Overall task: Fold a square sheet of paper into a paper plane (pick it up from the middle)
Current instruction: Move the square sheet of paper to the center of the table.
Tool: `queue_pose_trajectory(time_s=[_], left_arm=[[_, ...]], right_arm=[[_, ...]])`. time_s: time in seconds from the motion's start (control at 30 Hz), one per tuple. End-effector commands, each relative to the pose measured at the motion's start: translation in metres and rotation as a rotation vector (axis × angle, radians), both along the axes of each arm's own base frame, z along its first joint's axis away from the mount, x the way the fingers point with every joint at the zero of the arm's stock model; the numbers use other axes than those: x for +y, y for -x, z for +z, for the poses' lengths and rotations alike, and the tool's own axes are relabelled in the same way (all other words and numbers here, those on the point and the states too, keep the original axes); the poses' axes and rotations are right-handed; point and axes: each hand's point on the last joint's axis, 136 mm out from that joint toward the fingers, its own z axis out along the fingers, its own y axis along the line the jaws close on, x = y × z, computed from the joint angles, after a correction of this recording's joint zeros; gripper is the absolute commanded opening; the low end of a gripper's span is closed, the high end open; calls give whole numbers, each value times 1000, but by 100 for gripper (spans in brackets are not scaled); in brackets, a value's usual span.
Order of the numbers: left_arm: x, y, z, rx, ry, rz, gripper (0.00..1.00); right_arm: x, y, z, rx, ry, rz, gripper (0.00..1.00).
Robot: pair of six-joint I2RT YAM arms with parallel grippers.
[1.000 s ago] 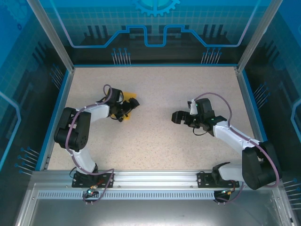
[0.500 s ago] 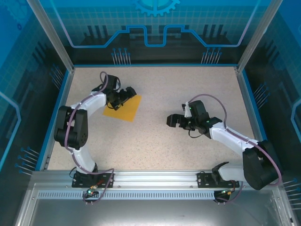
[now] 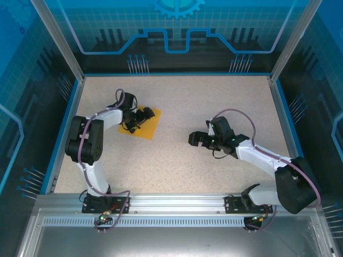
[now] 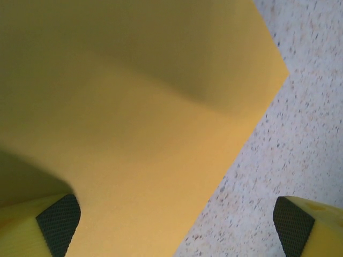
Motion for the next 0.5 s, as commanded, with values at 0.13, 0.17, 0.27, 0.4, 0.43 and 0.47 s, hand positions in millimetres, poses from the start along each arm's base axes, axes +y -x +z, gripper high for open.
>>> queue_pose_trajectory(time_s=[0.13,0.17,0.27,0.4,0.43,0.47], left_arm=[[-47,69,-25,147,96,19,98],[-53,76,-26,146,100,21,99],[-75,95,-28,139,106,18,99],[-103,109,-28,130,90,-12,98],[-108,111,-27,122,91,-15,99],[-112,112,-25,114,91,-20,99]], right_arm=[[-28,17,-26,97,135,-97,99],[-29,19,-29,104,139,-98,99],[-37,28,-37,118,153,-112,99],[-45,41,-38,120,155,-122,99],[-46,43,-36,113,151,-122,99],[-47,46,-34,106,146,-122,99]])
